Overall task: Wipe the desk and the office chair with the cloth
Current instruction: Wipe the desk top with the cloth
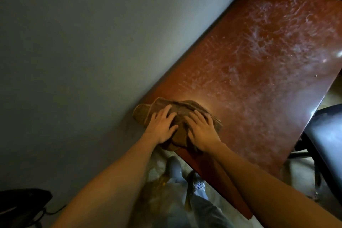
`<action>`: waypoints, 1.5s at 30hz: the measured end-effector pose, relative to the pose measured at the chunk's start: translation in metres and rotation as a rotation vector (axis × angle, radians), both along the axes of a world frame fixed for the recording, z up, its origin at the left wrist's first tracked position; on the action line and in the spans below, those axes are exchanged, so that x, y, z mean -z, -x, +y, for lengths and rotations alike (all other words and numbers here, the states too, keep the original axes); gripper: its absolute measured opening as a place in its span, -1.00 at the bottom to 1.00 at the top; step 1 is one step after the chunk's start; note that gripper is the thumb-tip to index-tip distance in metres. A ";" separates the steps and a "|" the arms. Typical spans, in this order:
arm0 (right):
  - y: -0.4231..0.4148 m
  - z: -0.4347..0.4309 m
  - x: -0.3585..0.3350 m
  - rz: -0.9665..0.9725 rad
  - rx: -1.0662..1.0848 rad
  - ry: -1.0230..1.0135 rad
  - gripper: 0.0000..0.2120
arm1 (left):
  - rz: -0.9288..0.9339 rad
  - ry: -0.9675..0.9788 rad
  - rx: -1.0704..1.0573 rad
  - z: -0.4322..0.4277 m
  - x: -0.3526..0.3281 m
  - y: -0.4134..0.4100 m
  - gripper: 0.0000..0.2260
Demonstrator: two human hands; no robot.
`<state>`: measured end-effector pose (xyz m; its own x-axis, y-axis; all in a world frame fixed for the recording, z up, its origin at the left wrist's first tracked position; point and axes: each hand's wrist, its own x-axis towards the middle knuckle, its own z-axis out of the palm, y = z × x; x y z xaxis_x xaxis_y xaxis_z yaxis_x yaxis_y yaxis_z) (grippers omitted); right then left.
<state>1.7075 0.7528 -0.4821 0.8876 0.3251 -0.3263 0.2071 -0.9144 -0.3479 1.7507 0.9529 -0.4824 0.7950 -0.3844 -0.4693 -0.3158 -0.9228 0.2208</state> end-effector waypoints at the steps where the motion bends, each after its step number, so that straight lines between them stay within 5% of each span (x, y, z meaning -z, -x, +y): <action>1: 0.001 0.007 0.005 0.051 0.004 0.015 -0.40 | 0.019 -0.004 -0.017 -0.001 0.005 0.003 -0.46; 6: 0.008 0.026 0.042 0.228 0.064 0.074 -0.23 | 0.081 -0.069 -0.027 -0.004 0.039 0.006 -0.38; 13: -0.010 0.023 0.067 -0.029 0.035 0.174 -0.19 | -0.047 -0.081 0.006 0.002 0.060 -0.016 -0.37; 35: -0.123 0.022 0.096 -0.140 0.242 0.206 -0.23 | -0.356 0.057 0.149 -0.003 0.101 -0.145 -0.45; 45: -0.097 0.046 0.094 -0.154 0.247 0.208 -0.22 | -0.385 0.063 0.154 0.019 0.103 -0.115 -0.45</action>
<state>1.8040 0.7993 -0.5761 0.9750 0.0353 -0.2192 0.0064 -0.9913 -0.1311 1.8658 0.9714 -0.5851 0.8389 -0.5307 -0.1209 -0.5192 -0.8469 0.1146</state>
